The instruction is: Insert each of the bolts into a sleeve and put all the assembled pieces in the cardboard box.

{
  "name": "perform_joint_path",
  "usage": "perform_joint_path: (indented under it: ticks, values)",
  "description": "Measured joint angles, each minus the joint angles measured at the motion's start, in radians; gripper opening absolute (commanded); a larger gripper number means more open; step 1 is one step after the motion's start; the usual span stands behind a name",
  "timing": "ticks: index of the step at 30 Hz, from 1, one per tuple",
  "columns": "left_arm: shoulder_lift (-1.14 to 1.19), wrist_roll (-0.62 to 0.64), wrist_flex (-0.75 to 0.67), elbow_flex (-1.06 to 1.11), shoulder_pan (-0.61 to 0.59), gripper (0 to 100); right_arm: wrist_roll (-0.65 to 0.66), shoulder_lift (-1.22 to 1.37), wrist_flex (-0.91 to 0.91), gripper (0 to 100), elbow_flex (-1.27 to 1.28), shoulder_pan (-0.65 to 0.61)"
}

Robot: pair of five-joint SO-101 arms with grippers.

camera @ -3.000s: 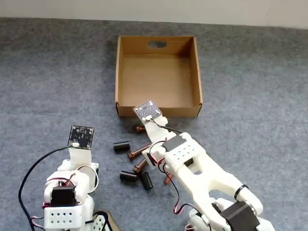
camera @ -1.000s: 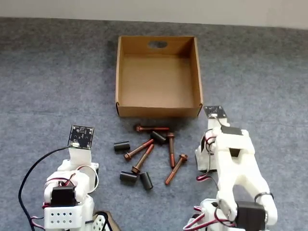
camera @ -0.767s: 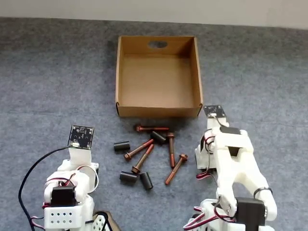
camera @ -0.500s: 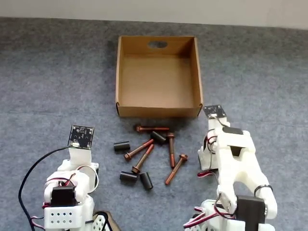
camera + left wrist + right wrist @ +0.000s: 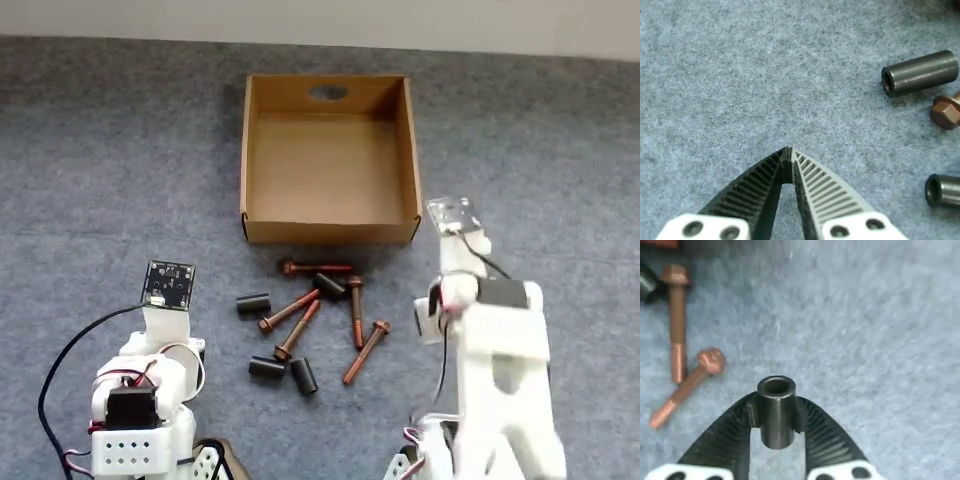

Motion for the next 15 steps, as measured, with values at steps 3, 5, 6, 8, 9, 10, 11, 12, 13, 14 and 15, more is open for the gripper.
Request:
perform_joint_path:
  ticks: [3,5,6,8,9,10,11,12,13,14,15]
  values:
    - [0.0,0.0,0.0,0.0,0.0,1,-0.081,-0.14,-0.086,0.6,0.115,-0.003]
    - [0.0,0.0,0.0,0.0,0.0,1,-0.124,-0.183,-0.155,0.6,0.195,-0.003]
    - [0.0,0.0,0.0,0.0,0.0,1,-0.147,-0.192,-0.193,0.6,0.233,-0.015]
    - [0.0,0.0,0.0,0.0,0.0,1,-0.193,-0.204,-0.265,0.6,0.301,-0.051]
    - [0.0,0.0,0.0,0.0,0.0,1,-0.212,-0.207,-0.284,0.6,0.325,-0.06]
    - [0.0,0.0,0.0,0.0,0.0,1,-0.224,-0.21,-0.295,0.6,0.341,-0.063]
    - [0.0,0.0,-0.005,0.0,0.0,1,-0.232,-0.21,-0.301,0.6,0.347,-0.063]
    - [0.0,-0.006,-0.023,0.0,0.0,1,-0.236,-0.212,-0.308,0.6,0.351,-0.063]
    - [0.0,-0.025,-0.049,-0.002,-0.011,1,-0.239,-0.213,-0.313,0.6,0.354,-0.063]
    - [0.0,-0.057,-0.081,-0.008,-0.028,1,-0.239,-0.213,-0.316,0.6,0.361,-0.064]
    - [0.0,-0.098,-0.118,-0.017,-0.051,1,-0.241,-0.213,-0.318,0.6,0.368,-0.064]
